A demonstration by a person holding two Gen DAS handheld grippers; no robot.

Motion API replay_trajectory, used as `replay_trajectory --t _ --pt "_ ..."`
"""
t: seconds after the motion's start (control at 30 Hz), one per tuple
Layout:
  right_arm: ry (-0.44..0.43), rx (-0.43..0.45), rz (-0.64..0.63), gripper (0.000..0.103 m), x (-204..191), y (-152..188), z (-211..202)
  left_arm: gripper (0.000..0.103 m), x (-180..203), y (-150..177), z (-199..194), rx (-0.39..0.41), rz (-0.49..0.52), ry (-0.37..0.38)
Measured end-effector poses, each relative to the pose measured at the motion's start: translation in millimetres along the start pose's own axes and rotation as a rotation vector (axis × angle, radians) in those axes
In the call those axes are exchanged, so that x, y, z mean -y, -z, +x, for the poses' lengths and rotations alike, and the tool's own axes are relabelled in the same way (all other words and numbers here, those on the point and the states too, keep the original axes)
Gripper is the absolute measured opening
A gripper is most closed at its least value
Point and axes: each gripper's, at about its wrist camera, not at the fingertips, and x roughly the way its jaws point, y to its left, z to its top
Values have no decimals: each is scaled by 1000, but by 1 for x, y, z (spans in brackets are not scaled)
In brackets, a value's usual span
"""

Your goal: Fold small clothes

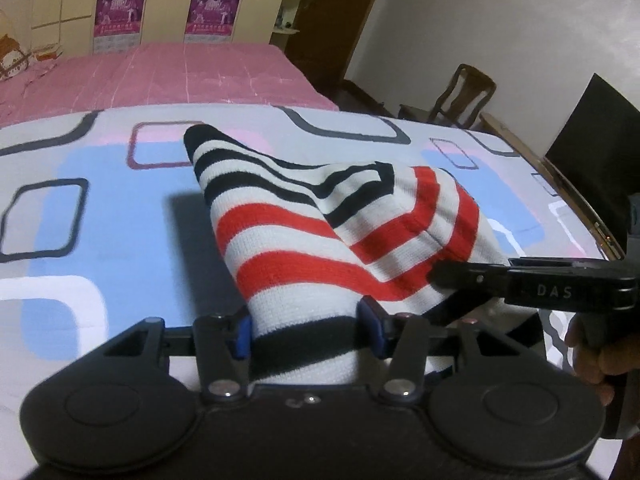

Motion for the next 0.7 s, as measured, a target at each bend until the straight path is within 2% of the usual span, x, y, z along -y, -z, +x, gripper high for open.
replay_trajectory --t 0.3,0.53,0.7 --pt "-29 16 -53 31 -85 5 20 51 -56 9 -54 29 -4 -39" --pt "-92 -15 -86 31 -159 13 60 51 -123 24 -91 32 -44 -81" --pt "-118 -50 -104 31 -199 20 94 51 -167 39 -103 32 -87 -91"
